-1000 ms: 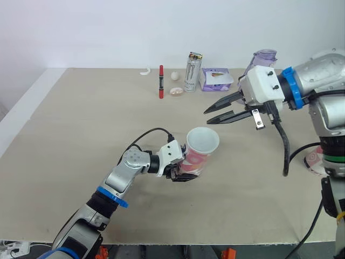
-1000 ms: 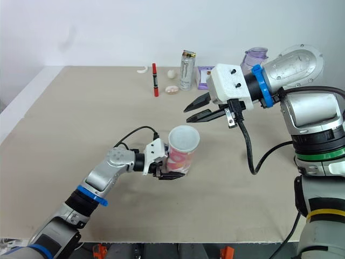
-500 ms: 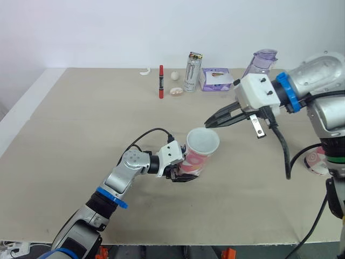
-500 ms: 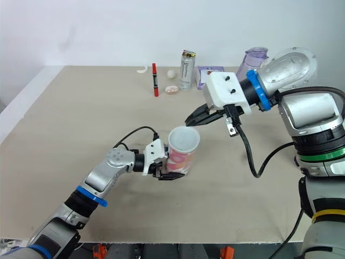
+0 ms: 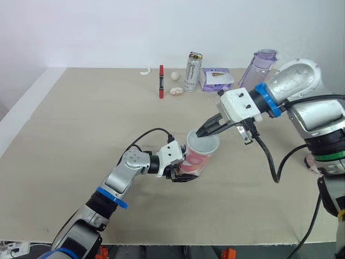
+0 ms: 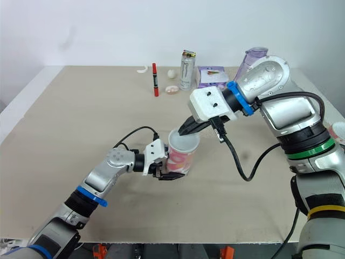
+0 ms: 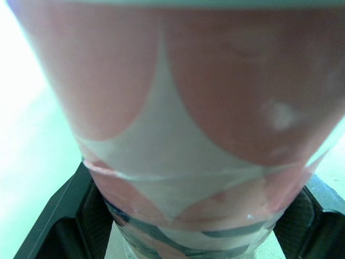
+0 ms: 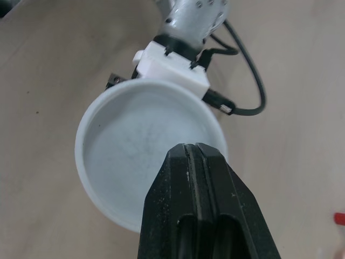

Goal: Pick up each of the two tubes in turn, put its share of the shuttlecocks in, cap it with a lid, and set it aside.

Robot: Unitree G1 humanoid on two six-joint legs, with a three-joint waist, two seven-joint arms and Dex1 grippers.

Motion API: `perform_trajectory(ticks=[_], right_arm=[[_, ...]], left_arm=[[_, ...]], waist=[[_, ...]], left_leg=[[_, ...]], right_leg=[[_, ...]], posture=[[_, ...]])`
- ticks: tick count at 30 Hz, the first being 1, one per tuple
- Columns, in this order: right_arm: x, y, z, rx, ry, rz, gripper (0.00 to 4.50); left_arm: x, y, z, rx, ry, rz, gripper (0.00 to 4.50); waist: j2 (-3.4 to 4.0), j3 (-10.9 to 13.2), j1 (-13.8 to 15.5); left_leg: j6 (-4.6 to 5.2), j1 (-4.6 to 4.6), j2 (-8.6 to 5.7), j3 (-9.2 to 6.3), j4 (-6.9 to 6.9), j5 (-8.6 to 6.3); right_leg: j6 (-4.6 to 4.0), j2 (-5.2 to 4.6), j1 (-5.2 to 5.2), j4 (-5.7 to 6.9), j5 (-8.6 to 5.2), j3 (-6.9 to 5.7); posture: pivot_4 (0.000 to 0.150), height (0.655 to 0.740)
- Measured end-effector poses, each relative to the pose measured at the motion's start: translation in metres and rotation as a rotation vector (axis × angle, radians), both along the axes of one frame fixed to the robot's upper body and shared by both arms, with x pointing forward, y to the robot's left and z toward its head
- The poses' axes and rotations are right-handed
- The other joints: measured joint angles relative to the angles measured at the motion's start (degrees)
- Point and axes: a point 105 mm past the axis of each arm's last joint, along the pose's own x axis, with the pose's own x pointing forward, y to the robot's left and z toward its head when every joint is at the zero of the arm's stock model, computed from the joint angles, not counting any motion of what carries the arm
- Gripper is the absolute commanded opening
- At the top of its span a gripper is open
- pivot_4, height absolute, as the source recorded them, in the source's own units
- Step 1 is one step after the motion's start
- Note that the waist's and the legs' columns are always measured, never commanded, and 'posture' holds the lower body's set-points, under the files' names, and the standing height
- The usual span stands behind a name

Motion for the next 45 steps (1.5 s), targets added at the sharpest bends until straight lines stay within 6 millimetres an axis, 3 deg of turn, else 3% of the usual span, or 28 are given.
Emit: perform_trajectory(ticks=[21,45], right_arm=[[0.004,0.002,-0.003,-0.026,-0.033,0.039,0.16],[-0.002,-0.011,-0.011,0.045,0.113,-0.047,0.16]], left_arm=[[0.0,0.001,-0.001,-0.003,0.002,0.008,3.61],[-0.001,0.0,-0.002,-0.003,0.001,0.012,3.61]], waist=[[-0.02,0.0,0.0],[-0.38,-0.3,0.1]], left_leg=[[0.0,0.05,0.03,-0.01,0.0,0.0],[0.01,0.08,0.03,-0.01,0.0,-0.07]], right_leg=[[-0.03,0.01,0.04,0.0,0.01,0.0],[-0.13,-0.01,0.1,0.0,-0.05,-0.02]], posture=[[0.15,0.74],[0.15,0.74]])
